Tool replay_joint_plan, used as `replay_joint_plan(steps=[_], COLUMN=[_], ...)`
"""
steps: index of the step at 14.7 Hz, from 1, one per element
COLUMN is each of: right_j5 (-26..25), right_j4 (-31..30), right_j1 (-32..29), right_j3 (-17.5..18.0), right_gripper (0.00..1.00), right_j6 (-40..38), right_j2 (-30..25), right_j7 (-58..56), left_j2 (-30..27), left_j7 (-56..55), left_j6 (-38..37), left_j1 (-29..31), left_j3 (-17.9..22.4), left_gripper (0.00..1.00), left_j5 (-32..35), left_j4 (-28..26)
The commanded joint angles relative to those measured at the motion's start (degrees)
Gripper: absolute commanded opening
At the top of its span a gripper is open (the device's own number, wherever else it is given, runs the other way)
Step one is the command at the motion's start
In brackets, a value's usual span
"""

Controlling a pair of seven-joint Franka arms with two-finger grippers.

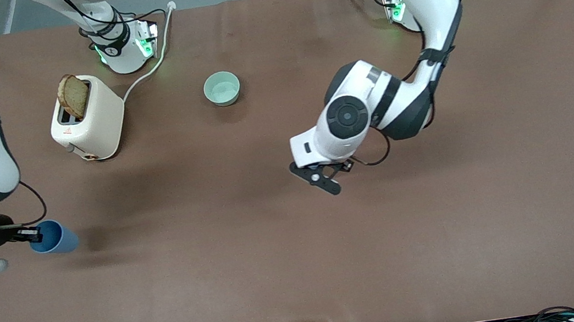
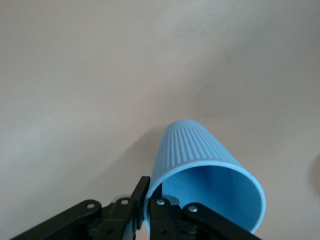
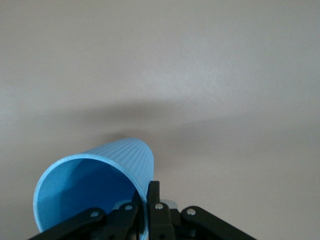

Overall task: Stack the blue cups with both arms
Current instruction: 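Carry the cup to mid-table and set it down with the left gripper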

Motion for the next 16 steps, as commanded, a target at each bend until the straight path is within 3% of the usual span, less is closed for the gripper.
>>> replay_joint_plan(steps=[1, 5, 10, 11, 12, 13, 16], right_j5=[1.0, 1.0, 1.0, 1.0, 1.0, 1.1, 1.1], right_j4=[-0.5, -1.0, -0.9, -0.9, -0.7, -0.5, 2.3], right_j1=[1.1, 3.2, 4.6, 4.6, 4.7, 4.7, 4.7], right_j3=[0.0, 0.1, 0.1, 0.1, 0.2, 0.2, 0.2], right_gripper=[0.0, 0.0, 0.0, 0.0, 0.0, 0.0, 0.0], right_j6=[-6.6, -15.1, -25.8, -27.2, -28.1, -28.7, -28.8], right_j2=[-7.2, -15.1, -23.5, -24.5, -25.2, -25.7, -25.2], right_j7=[1.1, 2.9, 4.4, 4.4, 4.5, 4.5, 4.5], left_j2=[3.1, 5.8, 7.9, 7.7, 7.0, 5.8, -1.0], left_j7=[0.6, 0.6, 0.6, 0.6, 0.6, 0.7, 0.6], left_j6=[3.3, 3.4, 3.4, 3.4, 3.2, 2.2, -5.3], left_j1=[-3.5, -7.2, -7.2, -7.1, -7.1, -7.0, -5.8], left_j3=[0.7, 1.4, 1.5, 1.5, 1.5, 1.5, 2.3], left_gripper=[0.0, 0.01, 0.05, 0.23, 0.71, 0.99, 1.0], left_j5=[0.2, 0.4, 2.9, 2.9, 2.9, 3.0, 2.7], left_j4=[2.6, 2.3, 2.2, 2.2, 2.3, 2.4, 2.6])
